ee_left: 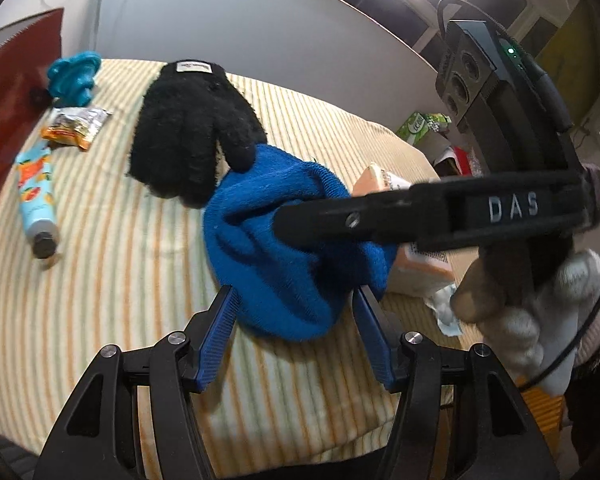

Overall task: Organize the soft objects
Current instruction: 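Lift the blue cloth with the right tool and drop it into the shoebox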

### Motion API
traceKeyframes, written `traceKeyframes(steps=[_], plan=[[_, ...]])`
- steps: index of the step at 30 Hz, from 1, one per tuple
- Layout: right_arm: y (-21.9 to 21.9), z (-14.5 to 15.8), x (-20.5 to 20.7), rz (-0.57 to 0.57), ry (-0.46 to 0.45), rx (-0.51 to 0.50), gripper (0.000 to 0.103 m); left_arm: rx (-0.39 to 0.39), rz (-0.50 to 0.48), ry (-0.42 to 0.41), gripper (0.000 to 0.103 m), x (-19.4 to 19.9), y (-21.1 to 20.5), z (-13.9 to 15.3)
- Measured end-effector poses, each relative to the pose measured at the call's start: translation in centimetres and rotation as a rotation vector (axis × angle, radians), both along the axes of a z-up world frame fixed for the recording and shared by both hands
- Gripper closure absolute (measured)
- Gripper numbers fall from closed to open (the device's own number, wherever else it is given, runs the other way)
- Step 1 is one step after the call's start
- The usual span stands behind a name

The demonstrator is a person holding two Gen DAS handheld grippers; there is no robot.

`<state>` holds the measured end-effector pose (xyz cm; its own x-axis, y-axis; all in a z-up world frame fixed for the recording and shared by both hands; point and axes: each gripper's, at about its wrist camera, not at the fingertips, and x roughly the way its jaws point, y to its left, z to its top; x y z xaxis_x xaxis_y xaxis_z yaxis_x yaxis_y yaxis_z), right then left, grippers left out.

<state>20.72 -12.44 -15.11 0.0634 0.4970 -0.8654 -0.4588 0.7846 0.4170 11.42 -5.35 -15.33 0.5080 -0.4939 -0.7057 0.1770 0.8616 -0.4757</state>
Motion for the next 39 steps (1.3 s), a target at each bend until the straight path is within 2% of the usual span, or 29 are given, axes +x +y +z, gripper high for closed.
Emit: traceKeyframes(steps=[6, 10, 12, 13, 16, 20, 27, 31, 39], plan=[[0.1, -0.2, -0.3, -0.003, -0.004, 0.012, 0.037, -0.021, -0.01, -0.026, 0.044, 0.6, -0.4, 0.2], [0.5, -0.3, -0.4, -0.001, -0.013, 0.004, 0.038, -0.034, -0.015, -0.037, 0.049, 0.9, -0.7, 0.2], [0.7, -0.4, -0.5, 0.007, -0.005, 0.006, 0.053, -0.028, -0.025, -0.043, 0.055, 0.9, -1.0, 0.3], [0.8, -0.4, -0.6, 0.012, -0.003, 0.003, 0.056, -0.022, -0.025, -0.048, 0.058, 0.9, -1.0, 0.4], [0.9, -0.3, -1.1, 0.018, -0.009, -0.001, 0.063, -0.041, -0.011, -0.044, 0.066, 0.9, -0.7, 0.5], [0.5, 0.8, -1.8, 0.008, -0.018, 0.02, 0.069, -0.076, -0.015, -0.055, 0.068, 0.4, -0.2, 1.5], [-0.1, 4.7, -3.9, -0.002, -0.082, 0.058, 0.071, -0.093, -0.034, -0.132, 0.068, -1.5, 0.0, 5.0], [0.1, 8.2, -5.4, 0.005, -0.158, 0.078, 0.071, -0.093, -0.041, -0.203, 0.068, -2.6, 0.4, 8.0], [2.8, 14.1, -6.5, 0.055, -0.275, 0.143, 0.071, -0.043, 0.001, -0.339, 0.068, -4.8, 3.1, 13.2]])
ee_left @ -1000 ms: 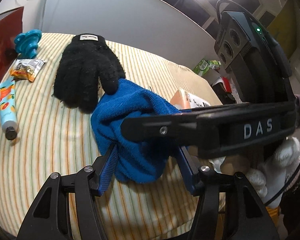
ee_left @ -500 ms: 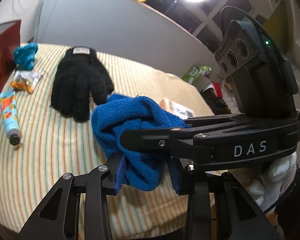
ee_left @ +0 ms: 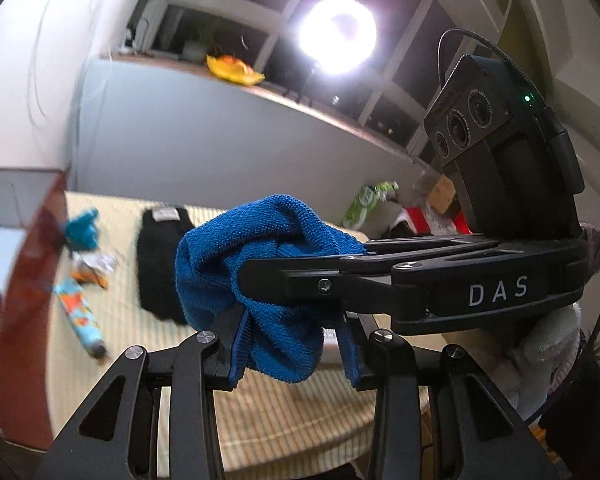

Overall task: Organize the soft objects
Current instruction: 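Lift the blue cloth with the right tool and drop it into the shoebox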

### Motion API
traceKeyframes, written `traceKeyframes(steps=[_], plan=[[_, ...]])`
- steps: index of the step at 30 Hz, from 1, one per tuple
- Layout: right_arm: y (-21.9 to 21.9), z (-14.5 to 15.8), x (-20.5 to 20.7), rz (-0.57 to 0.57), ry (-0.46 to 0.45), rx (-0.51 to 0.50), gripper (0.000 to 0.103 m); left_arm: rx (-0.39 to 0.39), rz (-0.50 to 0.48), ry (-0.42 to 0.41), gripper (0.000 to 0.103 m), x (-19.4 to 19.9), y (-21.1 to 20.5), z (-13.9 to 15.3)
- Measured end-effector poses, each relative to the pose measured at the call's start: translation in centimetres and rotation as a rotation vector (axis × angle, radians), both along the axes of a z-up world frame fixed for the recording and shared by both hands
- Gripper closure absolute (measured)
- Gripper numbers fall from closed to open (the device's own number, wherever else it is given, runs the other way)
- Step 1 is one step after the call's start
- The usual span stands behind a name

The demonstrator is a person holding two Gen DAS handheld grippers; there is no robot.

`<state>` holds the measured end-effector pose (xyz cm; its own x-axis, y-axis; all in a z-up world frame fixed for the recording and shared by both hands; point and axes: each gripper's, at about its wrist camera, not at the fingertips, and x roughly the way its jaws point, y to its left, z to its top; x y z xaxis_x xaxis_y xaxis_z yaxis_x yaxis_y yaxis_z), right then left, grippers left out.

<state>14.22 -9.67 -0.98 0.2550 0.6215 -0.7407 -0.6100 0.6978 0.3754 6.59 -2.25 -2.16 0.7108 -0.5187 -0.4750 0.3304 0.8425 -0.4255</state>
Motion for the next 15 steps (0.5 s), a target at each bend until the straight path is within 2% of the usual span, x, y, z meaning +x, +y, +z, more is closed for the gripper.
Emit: traceKeyframes(steps=[9, 15], plan=[[7.0, 2.9, -0.7, 0.113, -0.091, 0.021, 0.071, 0.027, 0.131, -0.057, 0.068, -1.4, 6.5, 2.6], [12.8, 3.8, 0.0, 0.2, -0.097, 0.054, 0.071, 0.039, 0.226, -0.069, 0.068, -1.7, 11.4, 3.7]])
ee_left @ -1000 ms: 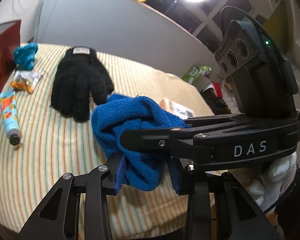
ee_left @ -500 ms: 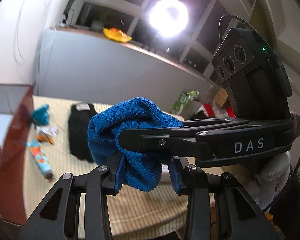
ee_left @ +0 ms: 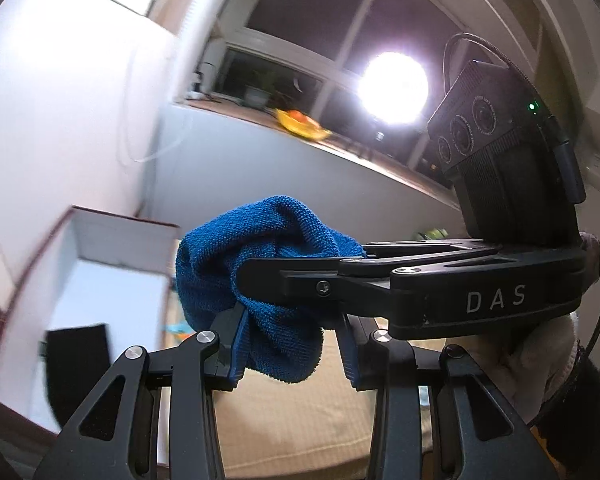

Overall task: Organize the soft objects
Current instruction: 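Lift the blue cloth with the right tool and drop it into the shoebox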

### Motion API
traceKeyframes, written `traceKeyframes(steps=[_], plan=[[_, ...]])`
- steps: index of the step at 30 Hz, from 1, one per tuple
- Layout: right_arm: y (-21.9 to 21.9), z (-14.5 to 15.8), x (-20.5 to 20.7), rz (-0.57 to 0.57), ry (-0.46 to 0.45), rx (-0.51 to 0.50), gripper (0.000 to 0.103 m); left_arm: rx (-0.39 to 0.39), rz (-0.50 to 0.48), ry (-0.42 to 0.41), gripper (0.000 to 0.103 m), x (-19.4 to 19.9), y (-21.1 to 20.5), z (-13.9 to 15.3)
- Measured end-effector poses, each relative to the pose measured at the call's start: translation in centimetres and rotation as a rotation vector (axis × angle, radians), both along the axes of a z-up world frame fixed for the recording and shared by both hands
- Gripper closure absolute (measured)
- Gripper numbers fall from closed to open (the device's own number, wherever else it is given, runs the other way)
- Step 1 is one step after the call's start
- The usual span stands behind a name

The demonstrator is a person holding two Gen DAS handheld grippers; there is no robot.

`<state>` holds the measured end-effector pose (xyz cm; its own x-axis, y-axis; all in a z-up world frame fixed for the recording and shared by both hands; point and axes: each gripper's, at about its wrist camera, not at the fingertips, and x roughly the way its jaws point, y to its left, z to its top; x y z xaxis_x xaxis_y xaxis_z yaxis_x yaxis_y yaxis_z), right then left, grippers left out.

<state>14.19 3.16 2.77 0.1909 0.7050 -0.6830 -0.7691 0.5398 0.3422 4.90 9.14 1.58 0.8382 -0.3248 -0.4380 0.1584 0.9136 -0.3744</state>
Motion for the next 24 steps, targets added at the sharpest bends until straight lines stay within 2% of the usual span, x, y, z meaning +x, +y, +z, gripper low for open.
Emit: traceKeyframes(steps=[6, 14, 24], plan=[[5.5, 0.1, 1.0, 0.066, -0.011, 0.005, 0.071, 0.016, 0.092, 0.01, 0.068, 1.1, 4.1, -0.3], [10.3, -2.3, 3.4, 0.103, 0.025, -0.007, 0.071, 0.036, 0.173, 0.081, 0.068, 3.4, 8.4, -2.7], [12.9, -5.1, 5.9, 0.093, 0.061, -0.062, 0.07, 0.088, 0.228, 0.16, 0.068, 5.7, 9.1, -5.6]])
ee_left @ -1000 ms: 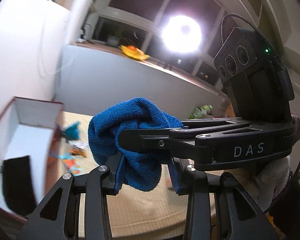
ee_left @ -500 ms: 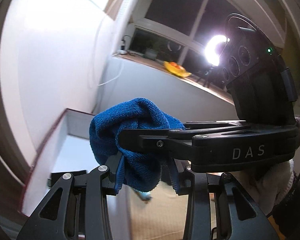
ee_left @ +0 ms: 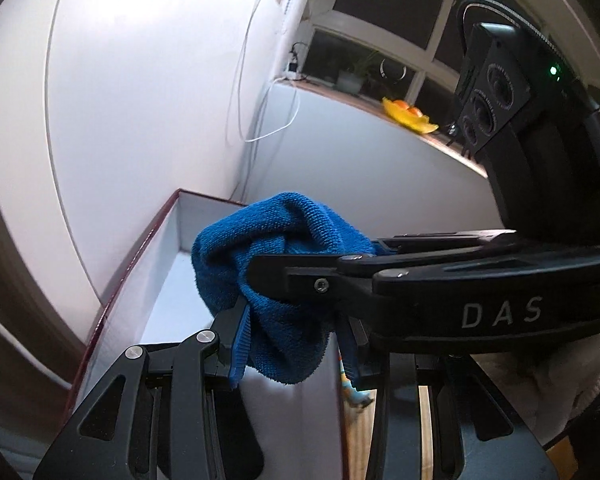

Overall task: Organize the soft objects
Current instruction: 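Lift the blue cloth with the right tool and drop it into the shoebox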

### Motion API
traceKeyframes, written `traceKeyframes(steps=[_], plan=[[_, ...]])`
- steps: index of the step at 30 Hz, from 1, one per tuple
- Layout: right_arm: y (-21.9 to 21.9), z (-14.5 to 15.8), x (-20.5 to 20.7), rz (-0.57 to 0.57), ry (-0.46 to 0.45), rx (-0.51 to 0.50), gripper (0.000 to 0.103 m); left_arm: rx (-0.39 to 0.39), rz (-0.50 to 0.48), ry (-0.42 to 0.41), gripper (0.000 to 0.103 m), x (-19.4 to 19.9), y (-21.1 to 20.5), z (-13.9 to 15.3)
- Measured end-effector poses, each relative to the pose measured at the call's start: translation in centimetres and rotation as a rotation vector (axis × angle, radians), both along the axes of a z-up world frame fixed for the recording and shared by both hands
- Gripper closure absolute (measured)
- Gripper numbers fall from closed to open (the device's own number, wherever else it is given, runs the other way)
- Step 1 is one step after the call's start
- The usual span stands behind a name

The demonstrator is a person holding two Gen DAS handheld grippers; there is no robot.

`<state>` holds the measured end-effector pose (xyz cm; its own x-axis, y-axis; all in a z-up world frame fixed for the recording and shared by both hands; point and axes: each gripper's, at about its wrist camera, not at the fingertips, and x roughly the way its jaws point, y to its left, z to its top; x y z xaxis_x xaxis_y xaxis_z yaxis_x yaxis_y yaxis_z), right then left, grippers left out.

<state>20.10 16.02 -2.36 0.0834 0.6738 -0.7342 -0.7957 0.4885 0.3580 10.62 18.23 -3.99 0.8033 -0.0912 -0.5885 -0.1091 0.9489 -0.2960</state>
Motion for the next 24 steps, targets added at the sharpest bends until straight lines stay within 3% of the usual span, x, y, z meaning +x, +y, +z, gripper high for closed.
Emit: traceKeyframes(steps=[4, 8, 10, 24], plan=[[-0.1, -0.4, 0.6, -0.016, 0.014, -0.008, 0.069, 0.018, 0.028, 0.036, 0.068, 0.4, 0.3, -0.8], [-0.9, -0.4, 1.2, -0.048, 0.02, 0.003, 0.058, 0.046, 0.078, 0.072, 0.063, 0.7, 0.8, -1.6], [-1.4, -0.2, 1.4, -0.058, 0.022, 0.01, 0.057, 0.044, 0.09, 0.077, 0.045, 0.5, 1.0, -1.7], [-8.4, 1.6, 0.6, -0.144, 0.011, 0.042, 0.047, 0.02, 0.045, 0.018, 0.044, -1.8, -1.1, 0.3]])
